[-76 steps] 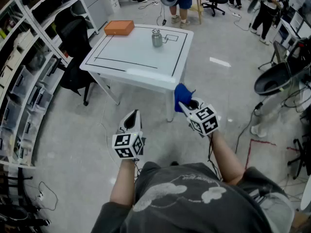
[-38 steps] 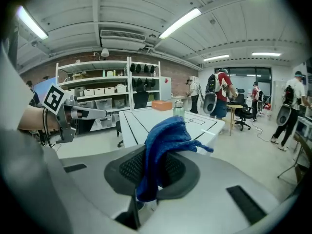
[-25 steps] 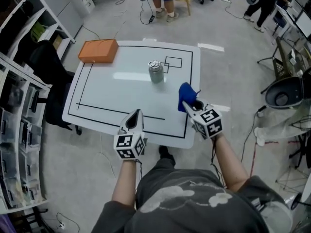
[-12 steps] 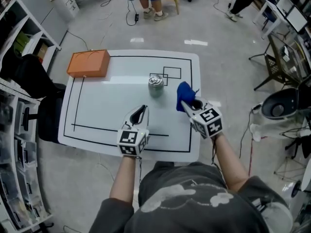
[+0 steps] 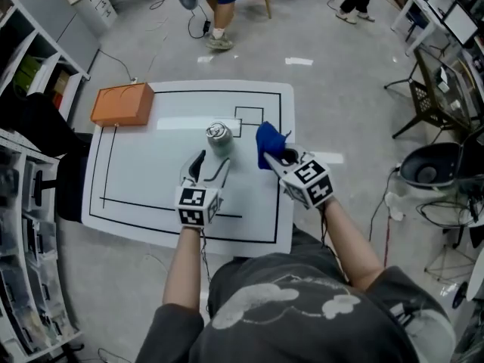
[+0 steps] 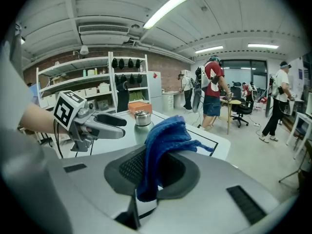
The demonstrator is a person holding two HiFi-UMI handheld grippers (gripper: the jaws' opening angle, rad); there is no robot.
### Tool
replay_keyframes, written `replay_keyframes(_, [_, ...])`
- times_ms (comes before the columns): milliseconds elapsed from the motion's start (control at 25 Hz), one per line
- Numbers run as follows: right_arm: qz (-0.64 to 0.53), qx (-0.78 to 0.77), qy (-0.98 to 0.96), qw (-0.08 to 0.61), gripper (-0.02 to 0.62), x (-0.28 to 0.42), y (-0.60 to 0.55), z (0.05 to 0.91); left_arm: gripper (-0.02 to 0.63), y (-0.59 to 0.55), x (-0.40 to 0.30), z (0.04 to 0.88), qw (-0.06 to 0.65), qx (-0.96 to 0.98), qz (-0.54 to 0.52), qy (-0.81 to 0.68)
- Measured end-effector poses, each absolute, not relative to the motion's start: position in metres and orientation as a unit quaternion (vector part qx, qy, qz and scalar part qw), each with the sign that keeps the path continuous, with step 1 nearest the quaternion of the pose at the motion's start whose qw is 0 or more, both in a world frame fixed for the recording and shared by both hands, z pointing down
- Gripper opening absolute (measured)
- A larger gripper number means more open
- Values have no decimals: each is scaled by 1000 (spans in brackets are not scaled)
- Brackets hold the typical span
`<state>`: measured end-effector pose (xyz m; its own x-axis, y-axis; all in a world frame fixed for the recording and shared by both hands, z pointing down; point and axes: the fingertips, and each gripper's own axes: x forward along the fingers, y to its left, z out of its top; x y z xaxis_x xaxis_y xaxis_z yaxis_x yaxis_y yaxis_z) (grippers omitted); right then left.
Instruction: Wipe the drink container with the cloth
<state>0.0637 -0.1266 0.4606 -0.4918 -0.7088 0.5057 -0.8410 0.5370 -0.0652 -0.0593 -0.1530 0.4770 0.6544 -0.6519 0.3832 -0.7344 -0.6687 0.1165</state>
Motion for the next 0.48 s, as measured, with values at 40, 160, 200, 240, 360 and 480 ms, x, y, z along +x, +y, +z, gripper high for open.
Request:
replay_keyframes(40, [151, 446, -855, 216, 46, 66, -131, 458, 268, -155, -55, 475, 133, 895, 159, -395])
replay_keyframes(160, [141, 415, -872, 216, 46, 62, -152, 453, 280, -170, -53, 478, 133, 877, 167, -430])
replay_keyframes(200, [141, 405, -877, 216, 46, 58, -158, 454, 285, -176, -54, 481, 132, 872, 172, -440])
replay_keyframes(240, [144, 395, -881, 217, 46, 54, -161, 457, 291, -181, -54, 484, 132, 867, 176, -447])
replay_keyframes(360, [141, 379, -891, 207, 46, 48, -176, 462, 304, -192, -47, 490, 129, 862, 180, -456])
replay_keyframes(480, [141, 353, -902, 206, 46, 37, -192, 469, 311, -203, -44, 498, 118, 859, 193, -459])
